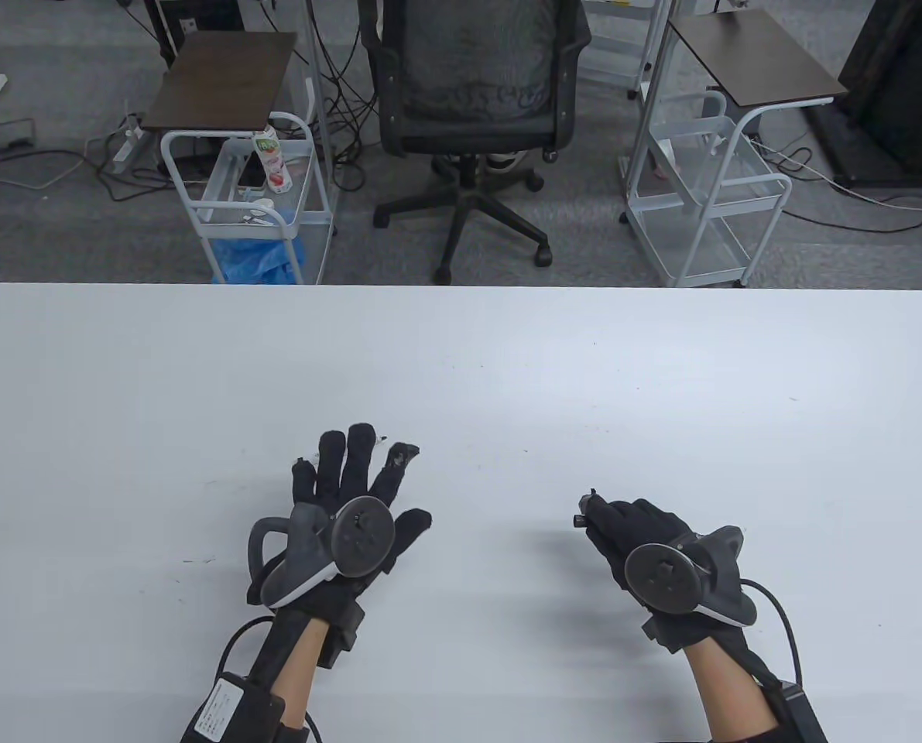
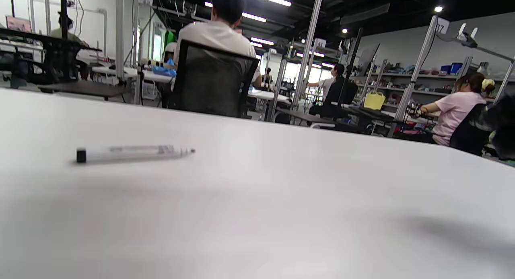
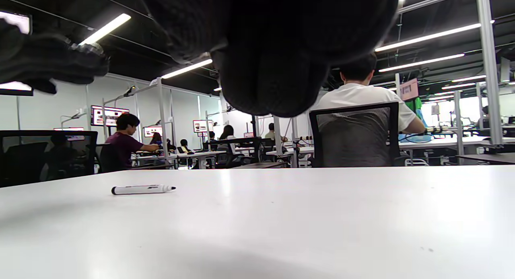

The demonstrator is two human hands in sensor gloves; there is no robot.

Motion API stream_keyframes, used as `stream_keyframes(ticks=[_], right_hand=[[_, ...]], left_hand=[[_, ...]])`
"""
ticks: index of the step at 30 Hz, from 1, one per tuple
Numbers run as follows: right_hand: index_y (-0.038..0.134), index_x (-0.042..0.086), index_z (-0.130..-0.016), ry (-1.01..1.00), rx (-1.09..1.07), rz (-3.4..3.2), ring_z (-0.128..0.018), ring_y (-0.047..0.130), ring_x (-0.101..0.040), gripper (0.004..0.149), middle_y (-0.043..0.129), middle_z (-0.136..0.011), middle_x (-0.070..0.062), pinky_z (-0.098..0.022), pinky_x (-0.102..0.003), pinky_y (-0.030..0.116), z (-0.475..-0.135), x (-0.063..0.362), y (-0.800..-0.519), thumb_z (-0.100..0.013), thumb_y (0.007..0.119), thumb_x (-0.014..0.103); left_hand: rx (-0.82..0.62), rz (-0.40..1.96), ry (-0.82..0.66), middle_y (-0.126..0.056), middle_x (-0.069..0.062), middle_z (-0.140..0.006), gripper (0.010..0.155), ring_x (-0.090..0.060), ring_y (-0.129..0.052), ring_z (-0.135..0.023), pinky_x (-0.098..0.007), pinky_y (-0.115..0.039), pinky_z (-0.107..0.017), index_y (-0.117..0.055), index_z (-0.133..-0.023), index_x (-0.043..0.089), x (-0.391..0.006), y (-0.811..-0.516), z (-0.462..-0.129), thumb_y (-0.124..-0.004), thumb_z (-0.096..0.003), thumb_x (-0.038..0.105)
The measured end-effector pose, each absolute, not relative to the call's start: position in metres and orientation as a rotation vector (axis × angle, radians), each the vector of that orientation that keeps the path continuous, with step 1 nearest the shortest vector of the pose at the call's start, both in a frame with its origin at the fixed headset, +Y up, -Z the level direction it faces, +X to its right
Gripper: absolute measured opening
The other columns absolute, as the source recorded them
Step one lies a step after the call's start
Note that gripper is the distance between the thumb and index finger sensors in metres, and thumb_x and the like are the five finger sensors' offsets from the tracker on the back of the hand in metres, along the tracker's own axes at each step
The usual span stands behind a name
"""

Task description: Remove marker cap from marker with right hand

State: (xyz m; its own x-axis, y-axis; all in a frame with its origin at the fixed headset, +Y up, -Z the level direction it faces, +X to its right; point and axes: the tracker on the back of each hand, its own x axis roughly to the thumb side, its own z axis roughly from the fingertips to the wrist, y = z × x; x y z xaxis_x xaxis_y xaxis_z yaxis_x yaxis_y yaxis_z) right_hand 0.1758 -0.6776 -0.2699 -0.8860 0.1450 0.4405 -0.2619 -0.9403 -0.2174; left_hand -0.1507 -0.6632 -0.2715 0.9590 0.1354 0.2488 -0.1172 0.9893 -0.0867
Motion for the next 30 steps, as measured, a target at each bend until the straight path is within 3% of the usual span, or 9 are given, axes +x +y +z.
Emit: stream_keyframes(ticks=[5,8,13,19,24,30], right_hand=[[0.079,0.013,-0.096,-0.347,0.545,2.893,-0.065,0.096,-0.023,0.046,0.095,-0.084,-0.008,-0.045,-0.031,0.083,-0.274,0.178,-0.682,-0.054,0.075,0.029],[0.079,0.012,-0.096,-0.369,0.476,2.913,-0.064,0.096,-0.023,0.046,0.096,-0.084,-0.008,-0.045,-0.032,0.083,-0.275,0.180,-0.679,-0.053,0.075,0.029],[0.081,0.015,-0.097,-0.425,0.259,2.850,-0.068,0.093,-0.026,0.045,0.093,-0.088,-0.009,-0.049,-0.036,0.081,-0.279,0.196,-0.650,-0.055,0.076,0.031],[0.083,0.015,-0.094,-0.336,-0.070,2.981,-0.067,0.092,-0.027,0.044,0.093,-0.086,-0.009,-0.050,-0.038,0.080,-0.316,0.219,-0.640,-0.054,0.077,0.032],[0.084,0.015,-0.093,-0.212,-0.392,3.122,-0.066,0.092,-0.027,0.044,0.093,-0.085,-0.009,-0.050,-0.038,0.080,-0.360,0.248,-0.670,-0.054,0.077,0.033],[0.084,0.015,-0.092,-0.001,-0.592,3.203,-0.067,0.092,-0.028,0.043,0.093,-0.086,-0.009,-0.050,-0.038,0.080,-0.391,0.269,-0.718,-0.054,0.077,0.033]], left_hand=[[-0.142,0.037,-0.280,-0.009,-0.012,-0.130,0.087,-0.042,-0.014,-0.120,-0.068,-0.022,-0.086,-0.018,-0.121,0.034,-0.156,-0.707,-0.268,-0.045,-0.0463,0.071],[-0.150,0.022,-0.277,-0.007,-0.011,-0.130,0.087,-0.041,-0.009,-0.119,-0.068,-0.020,-0.086,-0.017,-0.121,0.035,-0.157,-0.710,-0.268,-0.043,-0.0463,0.072],[-0.171,-0.010,-0.288,-0.007,-0.011,-0.130,0.087,-0.042,-0.009,-0.119,-0.068,-0.020,-0.086,-0.017,-0.121,0.034,-0.153,-0.712,-0.267,-0.043,-0.0463,0.072],[-0.186,0.000,-0.289,-0.007,-0.011,-0.130,0.087,-0.042,-0.009,-0.119,-0.068,-0.020,-0.086,-0.018,-0.121,0.035,-0.153,-0.712,-0.268,-0.043,-0.0464,0.072],[-0.181,0.008,-0.285,-0.007,-0.011,-0.130,0.087,-0.042,-0.008,-0.119,-0.067,-0.019,-0.086,-0.019,-0.121,0.035,-0.155,-0.710,-0.268,-0.044,-0.0465,0.071],[-0.186,0.006,-0.284,-0.007,-0.011,-0.130,0.086,-0.041,-0.008,-0.119,-0.067,-0.019,-0.086,-0.020,-0.121,0.035,-0.154,-0.711,-0.269,-0.045,-0.0470,0.071]])
